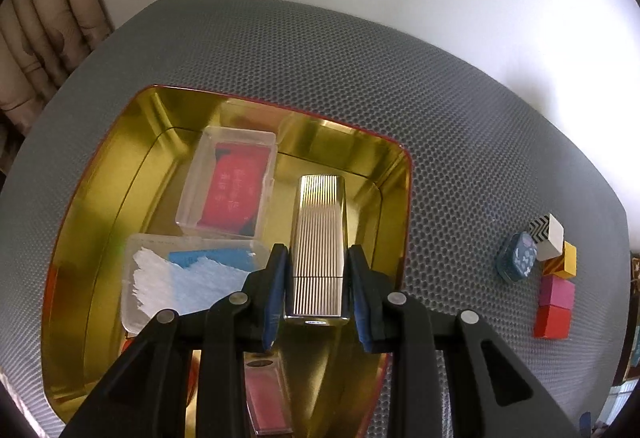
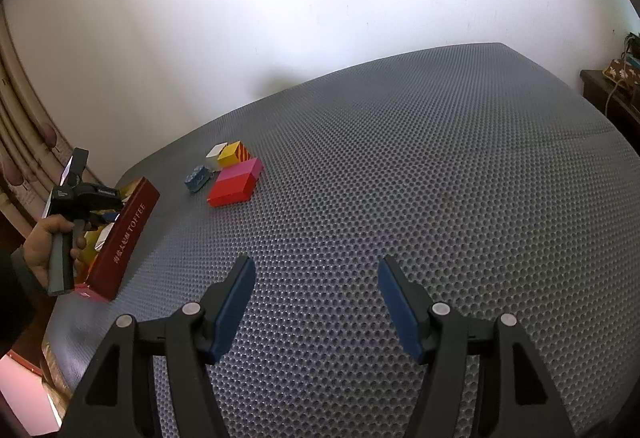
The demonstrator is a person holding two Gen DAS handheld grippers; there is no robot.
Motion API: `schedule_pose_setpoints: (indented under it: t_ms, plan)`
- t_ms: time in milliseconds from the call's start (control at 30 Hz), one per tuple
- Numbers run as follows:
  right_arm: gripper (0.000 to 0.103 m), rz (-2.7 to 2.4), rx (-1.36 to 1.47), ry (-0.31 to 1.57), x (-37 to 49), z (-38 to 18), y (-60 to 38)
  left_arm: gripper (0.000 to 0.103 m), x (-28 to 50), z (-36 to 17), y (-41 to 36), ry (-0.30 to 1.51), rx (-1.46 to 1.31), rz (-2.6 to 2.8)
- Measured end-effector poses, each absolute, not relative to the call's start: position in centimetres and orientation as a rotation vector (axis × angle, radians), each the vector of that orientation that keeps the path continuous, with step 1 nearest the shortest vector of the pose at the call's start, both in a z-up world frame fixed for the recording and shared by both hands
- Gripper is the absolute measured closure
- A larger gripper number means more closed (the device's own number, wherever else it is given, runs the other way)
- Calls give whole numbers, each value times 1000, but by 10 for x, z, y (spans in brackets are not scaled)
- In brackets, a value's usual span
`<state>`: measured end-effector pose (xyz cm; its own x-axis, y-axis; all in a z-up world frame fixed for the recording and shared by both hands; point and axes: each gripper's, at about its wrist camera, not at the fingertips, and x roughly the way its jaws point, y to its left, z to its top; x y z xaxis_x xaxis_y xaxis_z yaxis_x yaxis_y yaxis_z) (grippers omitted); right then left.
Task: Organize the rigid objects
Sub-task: 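Carry the gold ribbed bar into the tin and release it, then reach the right tool to the red block and grasp it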
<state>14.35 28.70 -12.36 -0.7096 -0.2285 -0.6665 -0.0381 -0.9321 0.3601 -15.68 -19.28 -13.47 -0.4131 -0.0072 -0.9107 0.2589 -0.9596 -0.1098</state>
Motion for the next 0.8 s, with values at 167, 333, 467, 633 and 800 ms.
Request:
schedule_pose_setpoints:
  t_ms: [167, 333, 467, 633, 800]
  plan:
    - [37, -2760, 1147, -536, 142, -123, 286, 75, -154, -131, -184, 291, 1609, -2491]
    - [37, -2768, 1144, -515, 143, -122, 283, 27, -140, -118, -186, 262, 1508, -2526]
    - [37, -2779, 1146, -463, 143, -121, 279, 5, -110, -83, -191, 221, 1341, -2655]
    - [37, -2772, 1196, -414, 134, -127, 266, 1, -52, -36, -178, 39, 1085, -2822]
    - [37, -2715, 1271, -380, 96, -127, 227, 1, 1, -26, -169, 27, 977, -2937]
